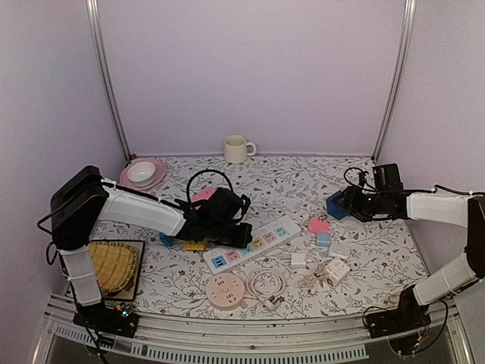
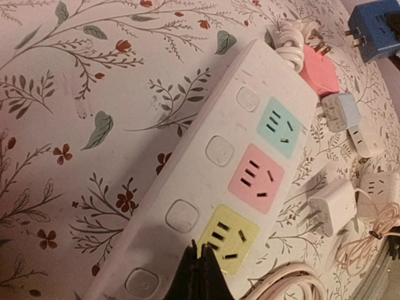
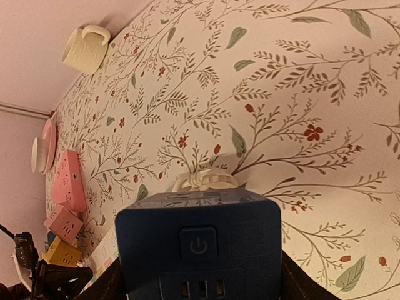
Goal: Pull the plug off the socket
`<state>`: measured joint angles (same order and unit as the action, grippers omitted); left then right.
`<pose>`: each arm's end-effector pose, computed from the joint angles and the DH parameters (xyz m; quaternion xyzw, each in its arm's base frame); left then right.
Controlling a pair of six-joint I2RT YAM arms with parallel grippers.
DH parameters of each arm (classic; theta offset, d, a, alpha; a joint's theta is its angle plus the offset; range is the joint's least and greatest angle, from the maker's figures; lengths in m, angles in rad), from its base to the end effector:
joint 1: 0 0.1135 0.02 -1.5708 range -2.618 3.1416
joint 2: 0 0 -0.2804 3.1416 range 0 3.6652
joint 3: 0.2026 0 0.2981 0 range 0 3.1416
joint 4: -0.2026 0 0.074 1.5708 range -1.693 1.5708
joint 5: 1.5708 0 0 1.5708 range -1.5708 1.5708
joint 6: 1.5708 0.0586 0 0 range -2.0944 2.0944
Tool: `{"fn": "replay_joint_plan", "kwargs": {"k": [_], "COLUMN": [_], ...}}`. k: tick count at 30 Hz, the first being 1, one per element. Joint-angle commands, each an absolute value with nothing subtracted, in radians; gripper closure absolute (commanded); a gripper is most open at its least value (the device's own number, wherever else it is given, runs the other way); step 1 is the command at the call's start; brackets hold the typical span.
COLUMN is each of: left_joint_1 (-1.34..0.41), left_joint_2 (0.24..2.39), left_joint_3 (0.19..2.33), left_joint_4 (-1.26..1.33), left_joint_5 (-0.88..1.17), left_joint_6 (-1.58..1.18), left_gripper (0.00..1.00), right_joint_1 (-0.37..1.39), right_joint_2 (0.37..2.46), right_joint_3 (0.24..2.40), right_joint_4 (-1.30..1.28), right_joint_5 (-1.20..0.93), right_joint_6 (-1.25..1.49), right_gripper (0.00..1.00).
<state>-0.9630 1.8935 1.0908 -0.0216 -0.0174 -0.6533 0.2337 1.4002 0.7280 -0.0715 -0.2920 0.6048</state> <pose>0.2549 -0.3647 0.1138 0.1405 0.9205 -0.2580 0.2578 0.3210 0.0938 0.1668 0.1097 0.9012 0.2835 0.3089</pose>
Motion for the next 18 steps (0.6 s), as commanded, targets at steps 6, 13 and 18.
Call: {"fn": "replay_joint_plan", "kwargs": {"k": [6, 13, 18], "left_joint_1": [-0.973, -0.973, -0.972], "left_joint_2": [1.798, 1.759, 1.73], "left_joint_3": [1.068, 1.043, 1.018], "left_joint_4": [-0.054, -0.042, -0.032], "left_joint_5": [-0.047, -0.059, -0.075], "left_joint_6": [-0.625, -0.631, -0.632], "left_gripper": [1.0, 1.0, 1.0], "right_joint_1": [0.018, -0.027, -0.027], "right_joint_2": [1.323, 1.364, 1.398], "right_joint_3": [0.557, 0.533, 0.521], "right_joint_4": [0.115, 0.153, 0.196], "right_joint_5": [-0.463, -0.515, -0.561], "right_joint_6": [0.722, 0.727, 0.726], "right_gripper": [0.38, 0.33, 0.29]}}
